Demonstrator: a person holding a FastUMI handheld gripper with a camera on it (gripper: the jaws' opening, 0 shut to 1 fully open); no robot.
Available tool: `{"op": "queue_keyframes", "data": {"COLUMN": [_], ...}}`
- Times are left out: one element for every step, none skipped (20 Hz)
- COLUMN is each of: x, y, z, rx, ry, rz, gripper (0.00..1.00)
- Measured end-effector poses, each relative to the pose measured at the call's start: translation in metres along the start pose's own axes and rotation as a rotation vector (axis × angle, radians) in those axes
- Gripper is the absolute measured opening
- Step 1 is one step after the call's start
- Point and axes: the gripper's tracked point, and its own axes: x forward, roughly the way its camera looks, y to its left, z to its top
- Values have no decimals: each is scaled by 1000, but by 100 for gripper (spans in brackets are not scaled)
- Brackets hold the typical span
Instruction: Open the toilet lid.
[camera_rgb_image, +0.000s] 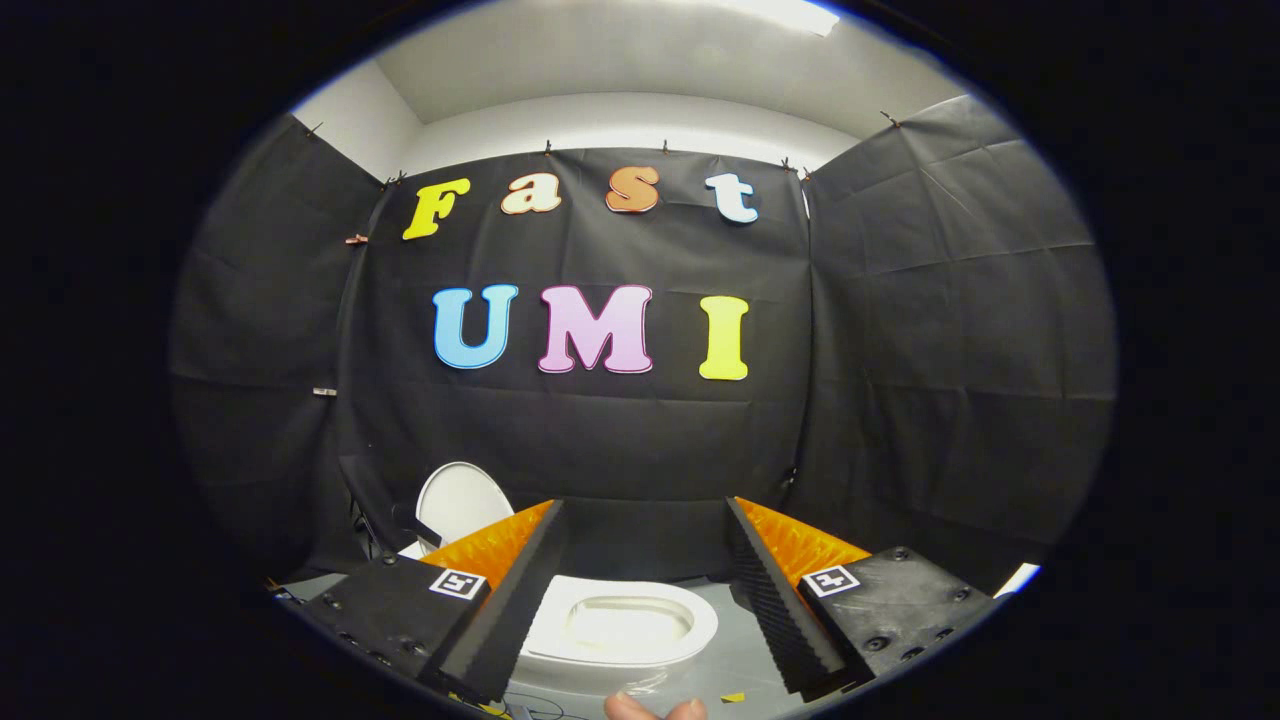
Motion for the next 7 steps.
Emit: {"op": "queue_keyframes", "data": {"x": [0,0,-1,-1,-1,0,0], "y": [0,0,0,1,1,1,2], "z": [-1,-1,-1,-1,-2,-2,-3], "rx": [-1,-1,0,0,0,0,0], "ry": [1,0,0,1,2,3,5], "rz": [0,1,0,2,2,2,3], "gripper": [99,99,99,99,99,99,99]}}
